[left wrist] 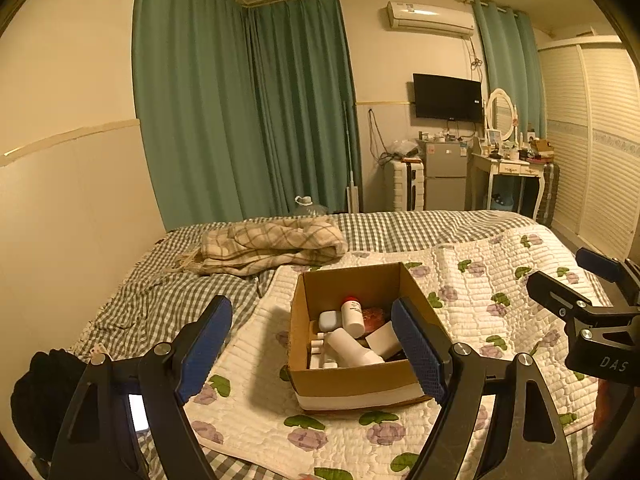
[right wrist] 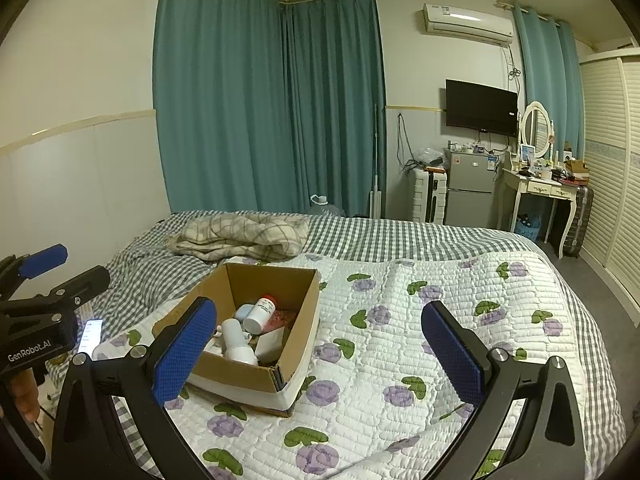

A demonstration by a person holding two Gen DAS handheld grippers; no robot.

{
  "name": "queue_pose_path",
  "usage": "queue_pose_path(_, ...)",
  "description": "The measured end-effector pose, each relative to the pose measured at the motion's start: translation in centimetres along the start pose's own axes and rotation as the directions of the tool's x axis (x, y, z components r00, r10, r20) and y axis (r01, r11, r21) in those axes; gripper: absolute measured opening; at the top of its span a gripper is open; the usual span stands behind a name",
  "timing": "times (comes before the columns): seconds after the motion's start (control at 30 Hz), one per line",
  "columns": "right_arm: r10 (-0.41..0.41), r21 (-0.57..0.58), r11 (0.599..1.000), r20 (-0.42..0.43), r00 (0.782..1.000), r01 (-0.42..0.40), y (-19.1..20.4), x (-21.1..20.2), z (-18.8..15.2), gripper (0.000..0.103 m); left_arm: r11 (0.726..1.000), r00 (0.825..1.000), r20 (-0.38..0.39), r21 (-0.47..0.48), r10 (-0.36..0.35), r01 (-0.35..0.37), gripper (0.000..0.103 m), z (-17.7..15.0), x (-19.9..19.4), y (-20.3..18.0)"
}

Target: Organize rigid objects

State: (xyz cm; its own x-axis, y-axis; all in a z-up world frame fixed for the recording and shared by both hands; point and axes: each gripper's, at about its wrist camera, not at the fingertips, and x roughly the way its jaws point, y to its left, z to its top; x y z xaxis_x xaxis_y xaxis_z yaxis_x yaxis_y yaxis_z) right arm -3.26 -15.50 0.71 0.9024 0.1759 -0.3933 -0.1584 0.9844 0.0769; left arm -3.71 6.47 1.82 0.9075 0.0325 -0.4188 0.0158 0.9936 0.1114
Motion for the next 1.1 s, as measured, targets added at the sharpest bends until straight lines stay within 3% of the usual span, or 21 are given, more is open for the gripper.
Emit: queue_pose_path(1.1, 0.0, -0.001, 1.0, -0.014, 1.0, 0.0, -0.45, 0.25, -0.43, 0.103, 1.0, 0.999, -0.034, 0.003, -0.017, 0.017, 0.085, -0.67, 0.07, -0.46)
